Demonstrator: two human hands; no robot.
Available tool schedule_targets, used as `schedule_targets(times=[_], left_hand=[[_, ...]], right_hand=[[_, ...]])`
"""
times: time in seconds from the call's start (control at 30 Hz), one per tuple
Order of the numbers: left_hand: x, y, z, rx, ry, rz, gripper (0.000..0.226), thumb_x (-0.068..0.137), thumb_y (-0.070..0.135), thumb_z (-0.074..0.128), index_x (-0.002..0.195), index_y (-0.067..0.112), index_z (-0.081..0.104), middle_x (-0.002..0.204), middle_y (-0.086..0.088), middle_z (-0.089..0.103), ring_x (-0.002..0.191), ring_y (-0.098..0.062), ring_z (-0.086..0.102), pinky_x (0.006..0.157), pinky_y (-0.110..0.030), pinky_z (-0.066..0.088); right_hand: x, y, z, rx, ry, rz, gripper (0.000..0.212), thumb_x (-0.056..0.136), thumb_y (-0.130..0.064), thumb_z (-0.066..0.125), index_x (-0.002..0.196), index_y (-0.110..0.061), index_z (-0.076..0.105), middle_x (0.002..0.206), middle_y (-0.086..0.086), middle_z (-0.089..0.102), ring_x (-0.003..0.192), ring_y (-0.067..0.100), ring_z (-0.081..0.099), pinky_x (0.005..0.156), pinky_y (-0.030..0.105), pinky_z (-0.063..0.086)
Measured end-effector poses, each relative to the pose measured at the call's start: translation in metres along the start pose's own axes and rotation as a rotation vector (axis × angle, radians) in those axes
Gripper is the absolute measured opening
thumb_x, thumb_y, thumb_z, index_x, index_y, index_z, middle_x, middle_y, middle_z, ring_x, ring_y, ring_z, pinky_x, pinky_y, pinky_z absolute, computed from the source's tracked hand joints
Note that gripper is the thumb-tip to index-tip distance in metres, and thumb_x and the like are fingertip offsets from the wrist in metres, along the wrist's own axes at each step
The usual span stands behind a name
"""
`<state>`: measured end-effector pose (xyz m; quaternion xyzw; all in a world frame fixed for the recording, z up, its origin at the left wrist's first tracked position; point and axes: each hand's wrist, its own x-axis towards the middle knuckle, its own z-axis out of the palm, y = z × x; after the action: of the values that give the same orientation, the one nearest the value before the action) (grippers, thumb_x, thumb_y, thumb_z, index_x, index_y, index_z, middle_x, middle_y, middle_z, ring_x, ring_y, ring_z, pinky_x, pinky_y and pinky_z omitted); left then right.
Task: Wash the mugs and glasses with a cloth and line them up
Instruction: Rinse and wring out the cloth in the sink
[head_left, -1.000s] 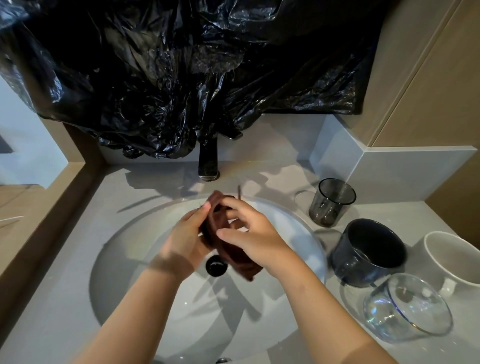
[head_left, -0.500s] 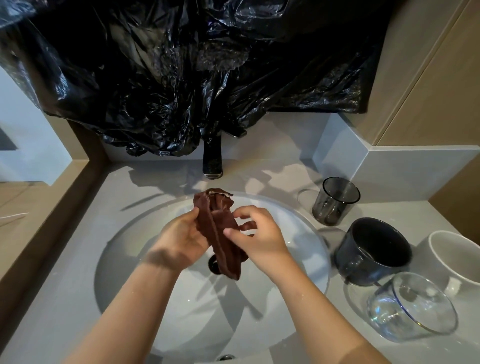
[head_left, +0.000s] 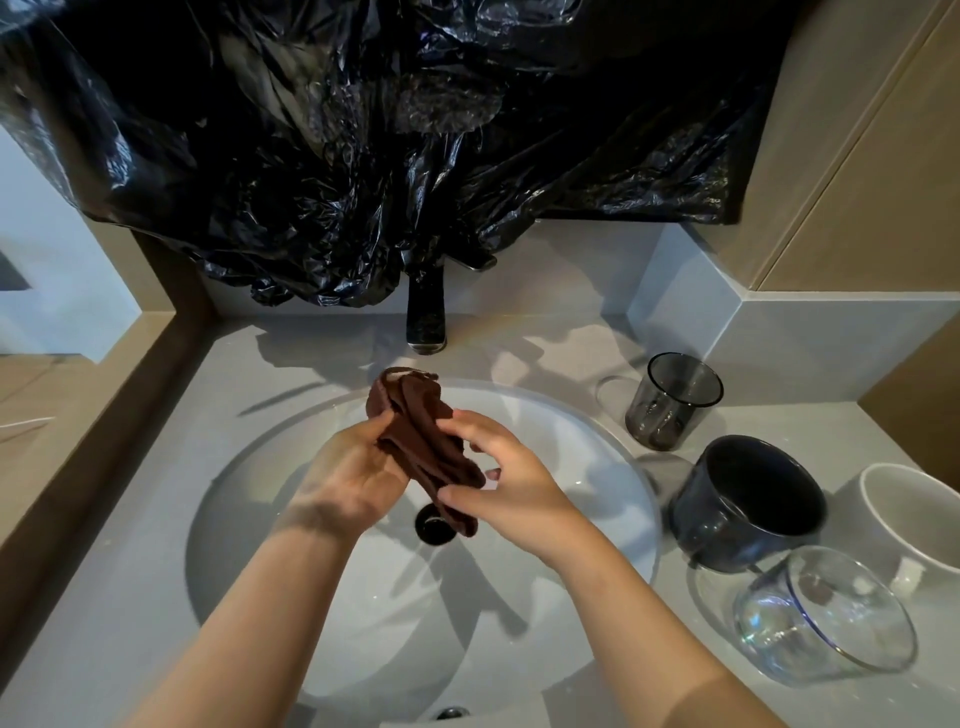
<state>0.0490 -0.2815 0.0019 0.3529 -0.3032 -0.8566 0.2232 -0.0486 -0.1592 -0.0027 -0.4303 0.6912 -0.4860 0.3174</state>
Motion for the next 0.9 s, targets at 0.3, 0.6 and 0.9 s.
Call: schedule_targets(times=[0.3, 0.6, 0.9], left_hand=[[0.004, -0.002, -0.008, 0.208, -0.031, 0.142, 0.038, 0.085, -0.010, 0.033, 0.107, 0.004, 0.061, 0.091, -0.017, 0.066, 0.081, -0.029, 0.063, 0.069, -0.037, 0.052], [0.004, 0.003, -0.003, 0.716, 0.236, 0.319, 0.040, 0.090, -0.003, 0.046, 0.122, 0.021, 0.043, 0.116, -0.003, 0.053, 0.099, -0.020, 0.050, 0.070, -0.024, 0.038], [-0.001, 0.006, 0.016, 1.446, -0.341, 0.568, 0.081, 0.064, 0.055, 0.072, 0.135, 0.036, 0.038, 0.132, 0.018, 0.044, 0.124, 0.002, 0.037, 0.106, -0.019, 0.028]], right_hand=[[0.012, -0.008, -0.012, 0.618, 0.407, 0.118, 0.019, 0.091, -0.008, 0.058, 0.076, -0.020, 0.062, 0.075, 0.000, 0.063, 0.068, 0.011, 0.059, 0.066, 0.024, 0.049], [0.015, -0.025, -0.043, 0.410, 0.179, -0.025, 0.026, 0.089, -0.001, 0.057, 0.071, -0.019, 0.063, 0.072, -0.012, 0.062, 0.072, 0.003, 0.056, 0.073, 0.017, 0.043], [0.020, -0.029, -0.036, 0.099, 0.185, -0.137, 0.026, 0.093, -0.008, 0.056, 0.075, -0.026, 0.061, 0.071, -0.020, 0.060, 0.072, -0.007, 0.052, 0.073, 0.007, 0.040]])
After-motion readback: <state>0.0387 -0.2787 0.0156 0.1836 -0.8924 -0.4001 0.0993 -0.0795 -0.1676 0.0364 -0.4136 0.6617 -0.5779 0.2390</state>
